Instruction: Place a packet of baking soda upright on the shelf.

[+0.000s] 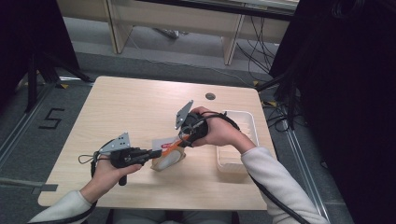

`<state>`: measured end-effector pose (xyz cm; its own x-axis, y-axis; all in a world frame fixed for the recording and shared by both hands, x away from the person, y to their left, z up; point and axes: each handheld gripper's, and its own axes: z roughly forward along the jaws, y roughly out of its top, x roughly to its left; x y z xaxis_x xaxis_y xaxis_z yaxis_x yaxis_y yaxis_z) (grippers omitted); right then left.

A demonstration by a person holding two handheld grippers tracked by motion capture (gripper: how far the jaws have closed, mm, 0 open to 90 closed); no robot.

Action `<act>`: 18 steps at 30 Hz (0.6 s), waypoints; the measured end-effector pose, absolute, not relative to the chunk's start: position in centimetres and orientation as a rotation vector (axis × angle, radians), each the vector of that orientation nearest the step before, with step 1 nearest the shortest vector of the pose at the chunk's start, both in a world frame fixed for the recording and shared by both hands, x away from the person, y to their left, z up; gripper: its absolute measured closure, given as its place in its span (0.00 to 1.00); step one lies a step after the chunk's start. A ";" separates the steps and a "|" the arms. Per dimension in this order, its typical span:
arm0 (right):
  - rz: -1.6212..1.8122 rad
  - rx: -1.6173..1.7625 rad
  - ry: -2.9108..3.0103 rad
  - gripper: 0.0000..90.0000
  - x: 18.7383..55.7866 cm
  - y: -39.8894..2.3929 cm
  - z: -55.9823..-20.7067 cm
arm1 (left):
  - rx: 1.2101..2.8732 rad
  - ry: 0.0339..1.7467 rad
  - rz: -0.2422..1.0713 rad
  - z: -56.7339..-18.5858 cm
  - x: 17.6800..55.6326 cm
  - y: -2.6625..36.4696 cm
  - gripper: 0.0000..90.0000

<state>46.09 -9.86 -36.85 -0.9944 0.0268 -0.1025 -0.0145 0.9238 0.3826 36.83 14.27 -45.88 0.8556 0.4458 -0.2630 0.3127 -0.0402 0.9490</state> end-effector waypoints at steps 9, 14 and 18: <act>0.476 -0.103 3.012 0.96 45.8 -8.7 -37.8 | 1.627 0.642 0.135 -46.2 36.7 15.0 0.99; 0.363 -0.129 3.036 1.00 45.5 -8.3 -37.3 | 1.626 0.657 0.159 -46.4 36.6 15.5 0.88; 0.313 -0.105 3.047 1.00 45.5 -8.2 -37.2 | 1.659 0.763 0.194 -47.1 35.6 16.6 0.62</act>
<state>45.50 -8.16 -37.19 -0.9947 -0.0605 -0.0829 -0.0761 0.9768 0.2002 35.59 16.63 -47.15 0.7677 0.5761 -0.2805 0.3720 -0.0443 0.9272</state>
